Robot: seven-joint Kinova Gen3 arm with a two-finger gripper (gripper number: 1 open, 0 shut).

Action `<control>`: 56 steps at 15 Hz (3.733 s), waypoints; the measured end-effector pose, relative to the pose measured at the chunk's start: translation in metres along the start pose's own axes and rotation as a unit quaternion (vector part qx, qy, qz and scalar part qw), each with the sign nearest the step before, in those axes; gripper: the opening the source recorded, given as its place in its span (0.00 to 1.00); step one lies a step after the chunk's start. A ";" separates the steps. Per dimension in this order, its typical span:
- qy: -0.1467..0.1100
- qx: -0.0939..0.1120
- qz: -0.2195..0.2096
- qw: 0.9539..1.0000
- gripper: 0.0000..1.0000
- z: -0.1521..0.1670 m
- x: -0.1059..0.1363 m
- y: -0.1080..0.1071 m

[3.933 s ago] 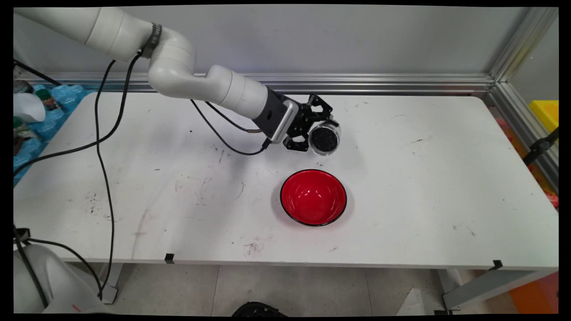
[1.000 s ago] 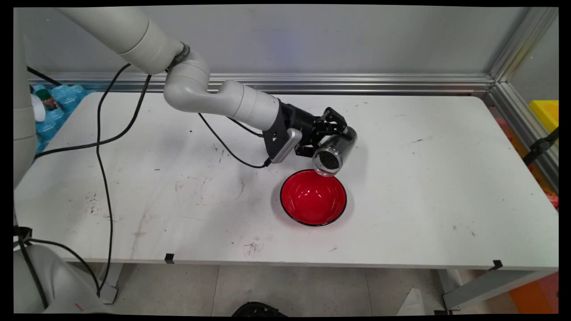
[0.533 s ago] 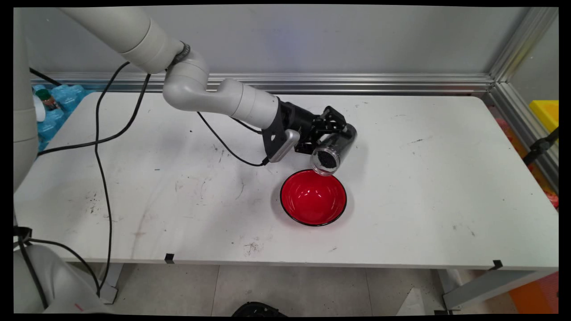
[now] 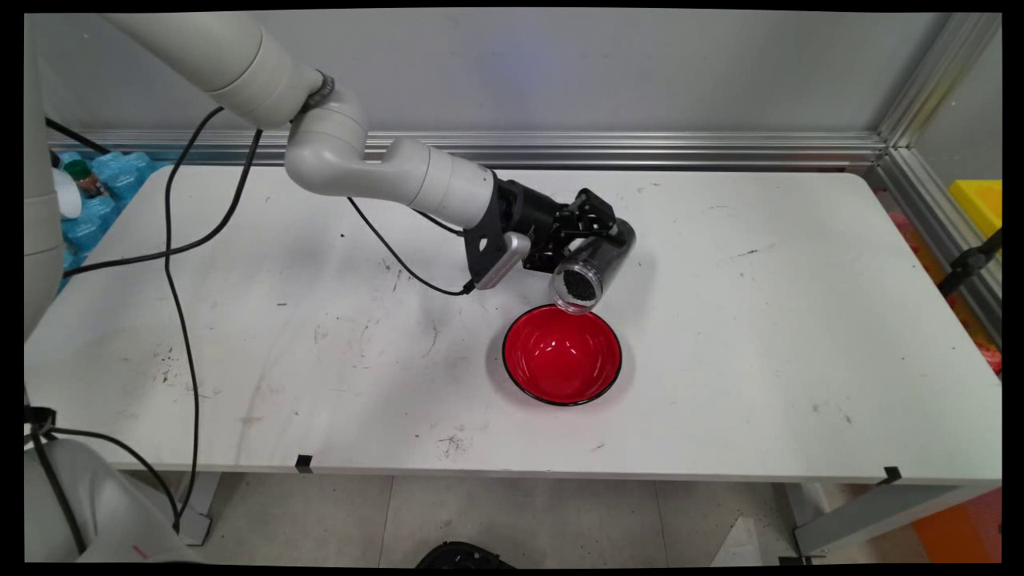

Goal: Pour the black seasoning powder in the red bowl

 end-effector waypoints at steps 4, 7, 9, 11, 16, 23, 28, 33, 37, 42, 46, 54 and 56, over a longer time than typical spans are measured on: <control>-0.002 0.001 0.011 1.000 0.00 -0.004 -0.001 -0.001; -0.006 0.003 0.023 1.000 0.00 -0.006 -0.001 -0.002; -0.010 0.006 0.030 0.999 0.00 -0.006 -0.001 -0.002; -0.013 0.009 0.037 0.999 0.00 -0.005 -0.001 -0.002; -0.019 0.020 0.052 0.998 0.00 0.000 0.001 -0.003; -0.028 0.030 0.061 0.997 0.00 0.007 0.004 -0.006; -0.033 0.034 0.067 0.997 0.00 0.007 0.004 -0.009; -0.040 0.039 0.079 0.995 0.00 0.007 0.003 -0.013; -0.046 0.040 0.087 0.994 0.00 0.008 0.000 -0.013; -0.047 0.038 0.094 0.994 0.00 0.008 0.000 -0.010; -0.046 0.035 0.098 0.994 0.00 0.007 0.001 -0.008; -0.042 0.032 0.100 0.994 0.00 -0.001 0.006 -0.007; -0.041 0.032 0.101 0.994 0.00 -0.003 0.008 -0.007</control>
